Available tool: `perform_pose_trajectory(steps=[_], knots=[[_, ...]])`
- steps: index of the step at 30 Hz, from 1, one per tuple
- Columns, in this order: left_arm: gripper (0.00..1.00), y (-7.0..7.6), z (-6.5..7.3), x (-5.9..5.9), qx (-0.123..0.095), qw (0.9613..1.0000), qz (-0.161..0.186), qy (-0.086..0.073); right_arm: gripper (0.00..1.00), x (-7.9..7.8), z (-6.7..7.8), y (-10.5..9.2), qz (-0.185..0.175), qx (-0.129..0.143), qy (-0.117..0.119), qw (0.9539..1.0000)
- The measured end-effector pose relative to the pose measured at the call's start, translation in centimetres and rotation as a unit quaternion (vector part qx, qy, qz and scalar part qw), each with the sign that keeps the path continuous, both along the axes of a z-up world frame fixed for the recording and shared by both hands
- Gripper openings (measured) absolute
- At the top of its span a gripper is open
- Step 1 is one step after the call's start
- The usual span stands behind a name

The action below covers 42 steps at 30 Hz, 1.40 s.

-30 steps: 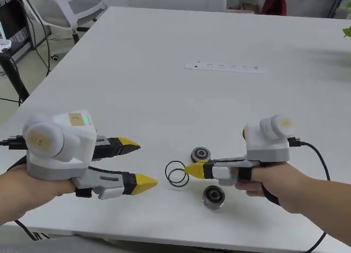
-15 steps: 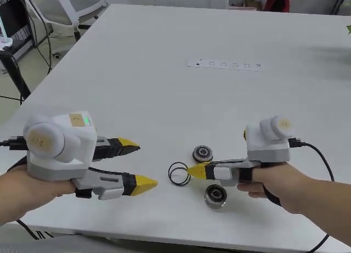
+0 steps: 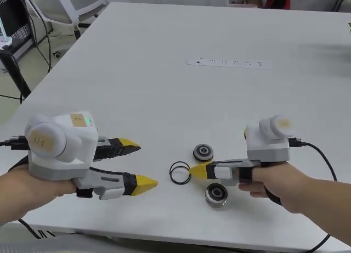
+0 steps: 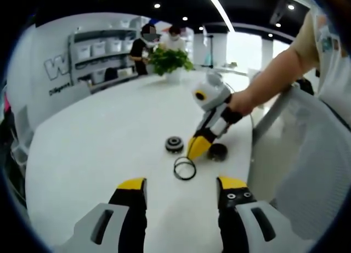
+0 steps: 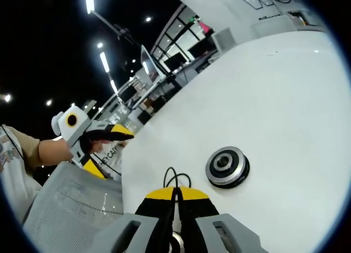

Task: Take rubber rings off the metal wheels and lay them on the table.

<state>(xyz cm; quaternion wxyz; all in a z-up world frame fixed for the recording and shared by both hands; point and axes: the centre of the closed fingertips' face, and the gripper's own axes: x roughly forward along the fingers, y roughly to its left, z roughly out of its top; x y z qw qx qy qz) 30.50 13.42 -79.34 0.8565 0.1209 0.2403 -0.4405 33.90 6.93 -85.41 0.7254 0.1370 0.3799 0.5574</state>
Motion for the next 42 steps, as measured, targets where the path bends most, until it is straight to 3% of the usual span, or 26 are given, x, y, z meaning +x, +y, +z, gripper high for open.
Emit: perform_pose_trajectory(steps=[14,27,42], knots=[[0.52,-0.1,-0.2,-0.1,0.003,1.0000,-0.003,0.004,0.03,-0.1,-0.5,-0.1,0.003,-0.016,-0.004,0.9999],[0.52,-0.4,-0.4,0.0,0.006,0.9999,-0.008,0.008,0.15,-0.3,-0.4,-0.3,0.014,-0.034,-0.025,0.9990],[0.52,-0.4,-0.3,0.3,0.006,0.9999,-0.008,0.009,0.24,-0.1,1.7,-0.4,0.023,-0.024,-0.062,0.9975]])
